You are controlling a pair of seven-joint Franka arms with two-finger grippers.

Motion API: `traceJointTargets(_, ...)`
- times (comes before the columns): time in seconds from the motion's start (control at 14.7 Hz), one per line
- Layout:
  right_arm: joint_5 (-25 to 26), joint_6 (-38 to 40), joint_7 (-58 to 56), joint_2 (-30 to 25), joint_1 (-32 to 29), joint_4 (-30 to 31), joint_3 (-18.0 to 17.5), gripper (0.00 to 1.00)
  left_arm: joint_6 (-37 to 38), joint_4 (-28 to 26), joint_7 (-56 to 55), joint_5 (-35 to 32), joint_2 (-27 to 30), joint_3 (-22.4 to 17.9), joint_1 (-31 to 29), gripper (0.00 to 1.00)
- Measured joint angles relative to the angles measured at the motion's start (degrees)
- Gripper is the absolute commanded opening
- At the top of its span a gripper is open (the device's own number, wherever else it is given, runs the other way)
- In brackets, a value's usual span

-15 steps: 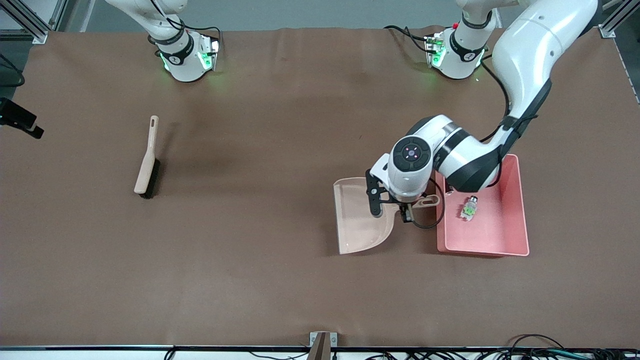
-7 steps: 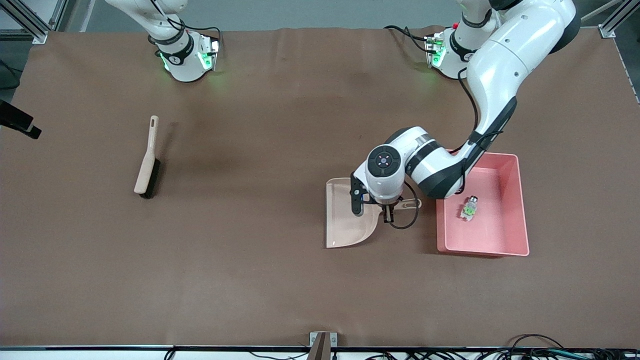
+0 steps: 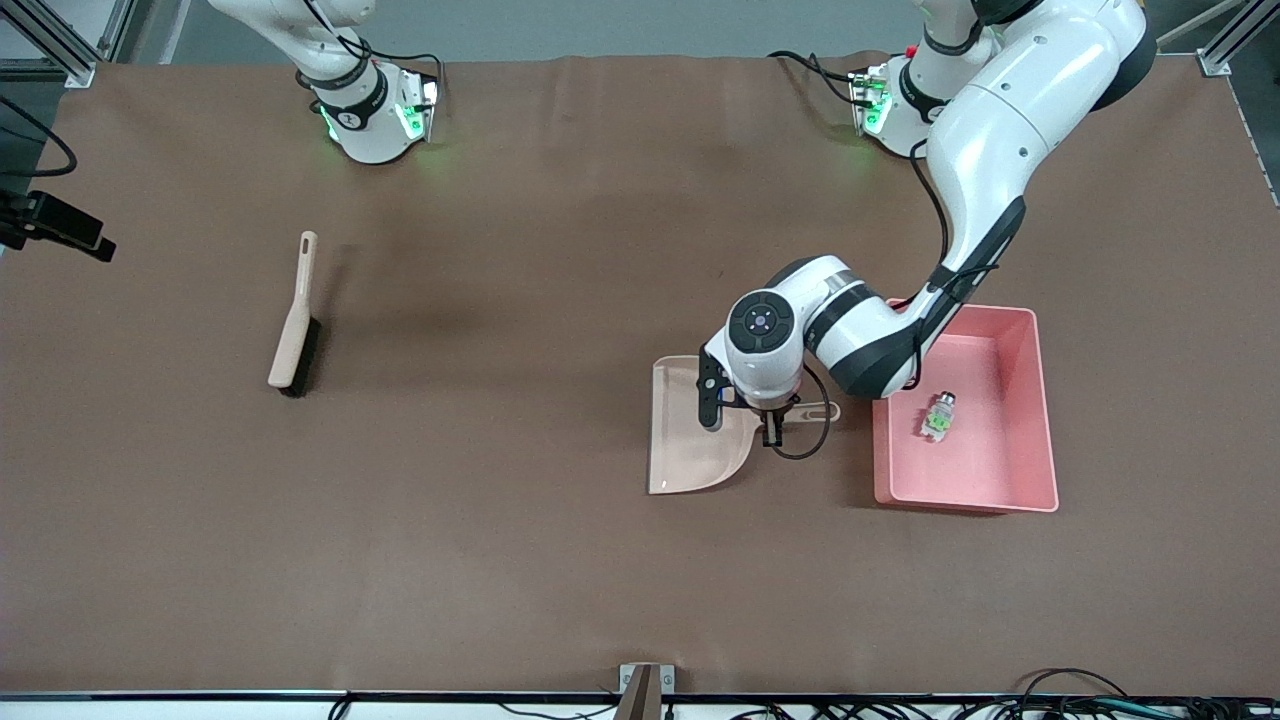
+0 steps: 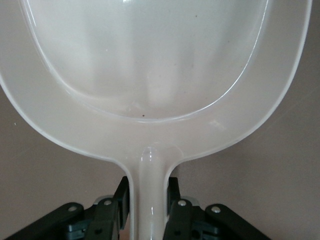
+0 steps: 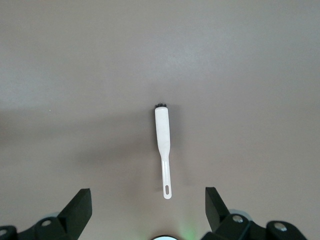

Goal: Clean e-waste and dump in bin
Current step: 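Open the left gripper to release the dustpan handle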

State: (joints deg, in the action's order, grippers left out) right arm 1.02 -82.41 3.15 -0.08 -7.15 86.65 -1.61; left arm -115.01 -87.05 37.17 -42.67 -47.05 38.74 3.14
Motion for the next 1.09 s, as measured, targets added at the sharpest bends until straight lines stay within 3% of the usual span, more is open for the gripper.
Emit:
traceJointTargets(0.82,0.0,0.2,0.0,0.0,0.1,0.0,0.0,1.0,0.1,0.0,-1.6,0.0,-0.8,-0.1,-0.4,0.1)
traceJointTargets(0.95,0.0,0.2,0.0,0.0,0.1,0.0,0.0,1.0,0.1,0.0,-2.8,0.1,-0.8,-0.1,-0.2,0.3)
traceJointTargets(1.02,0.0,0.2,0.0,0.0,0.1,0.0,0.0,1.0,0.1,0.0,-3.3,0.1,-0.8,-0.1,-0.2,0.75)
traceJointTargets(1.09,0.0,0.2,0.0,0.0,0.1,0.0,0.0,1.0,0.1,0.0,-3.5,0.1,-0.8,-0.1,-0.1,0.98)
